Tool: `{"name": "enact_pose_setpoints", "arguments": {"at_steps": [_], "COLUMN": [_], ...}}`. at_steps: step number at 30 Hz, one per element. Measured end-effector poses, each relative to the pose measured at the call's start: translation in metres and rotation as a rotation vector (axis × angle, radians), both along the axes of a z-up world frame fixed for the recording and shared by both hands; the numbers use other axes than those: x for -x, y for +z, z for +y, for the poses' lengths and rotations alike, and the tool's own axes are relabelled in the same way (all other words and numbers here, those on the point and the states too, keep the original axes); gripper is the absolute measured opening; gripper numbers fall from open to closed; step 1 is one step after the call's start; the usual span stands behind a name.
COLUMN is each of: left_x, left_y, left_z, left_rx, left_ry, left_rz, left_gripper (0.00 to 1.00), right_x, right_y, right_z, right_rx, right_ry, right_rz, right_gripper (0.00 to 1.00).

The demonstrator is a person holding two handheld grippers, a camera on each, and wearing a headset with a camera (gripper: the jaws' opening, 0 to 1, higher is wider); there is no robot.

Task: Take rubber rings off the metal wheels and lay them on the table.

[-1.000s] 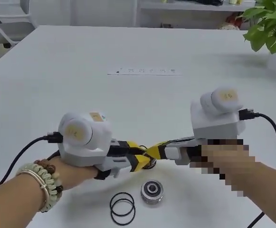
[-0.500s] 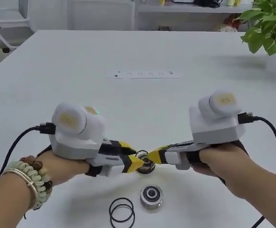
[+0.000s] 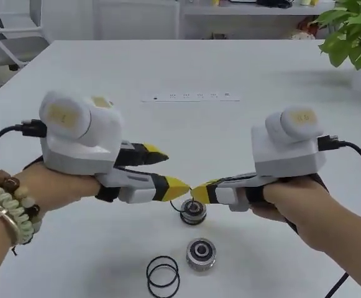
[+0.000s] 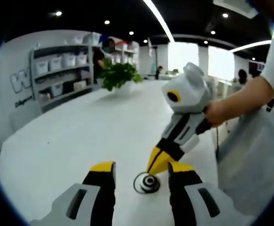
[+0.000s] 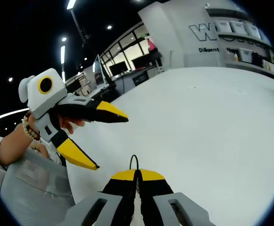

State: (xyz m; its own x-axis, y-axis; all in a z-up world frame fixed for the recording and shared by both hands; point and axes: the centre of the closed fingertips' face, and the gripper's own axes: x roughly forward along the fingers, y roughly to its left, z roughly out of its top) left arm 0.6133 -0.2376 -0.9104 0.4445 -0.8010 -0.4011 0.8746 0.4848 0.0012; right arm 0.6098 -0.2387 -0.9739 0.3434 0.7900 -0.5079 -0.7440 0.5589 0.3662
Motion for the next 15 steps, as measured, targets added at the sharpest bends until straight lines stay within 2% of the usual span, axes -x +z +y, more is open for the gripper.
{"name": "enact_pose_setpoints", "arguments": {"at_steps": [1,4,9,11,13,15], "left_x": [0.004,0.013,0.029,0.037,0.044,0.053], "left_y": [0.008,0.021,0.044,0.051,0.053,0.05], "left_z": [-0.003,-0.002,0.017,0.026,0.035,0.048], "left_rx": [0.033,0.043,-0.002,-0.012,-0.022,-0.039], "left_ry": [-0.012,-0.025,-0.02,-0.01,0.005,0.031], "left_rz": [0.008,-0.006,-0.082,-0.101,-0.11,-0.107], "left_gripper": [0.46,0.46,0.54,0.56,0.57,0.57], "right_x": [0.001,0.001,0.002,0.004,0.007,0.014], "right_y": [0.002,0.006,0.012,0.015,0.018,0.015], "right_z": [0.0,0.002,0.007,0.01,0.014,0.018], "right_rx": [-0.003,-0.013,-0.033,-0.041,-0.055,-0.048], "right_ry": [0.004,0.008,0.023,0.035,0.047,0.073], "right_rz": [-0.003,-0.01,-0.014,-0.014,-0.005,0.029], "right_gripper": [0.0,0.0,0.0,0.0,0.0,0.0]}}
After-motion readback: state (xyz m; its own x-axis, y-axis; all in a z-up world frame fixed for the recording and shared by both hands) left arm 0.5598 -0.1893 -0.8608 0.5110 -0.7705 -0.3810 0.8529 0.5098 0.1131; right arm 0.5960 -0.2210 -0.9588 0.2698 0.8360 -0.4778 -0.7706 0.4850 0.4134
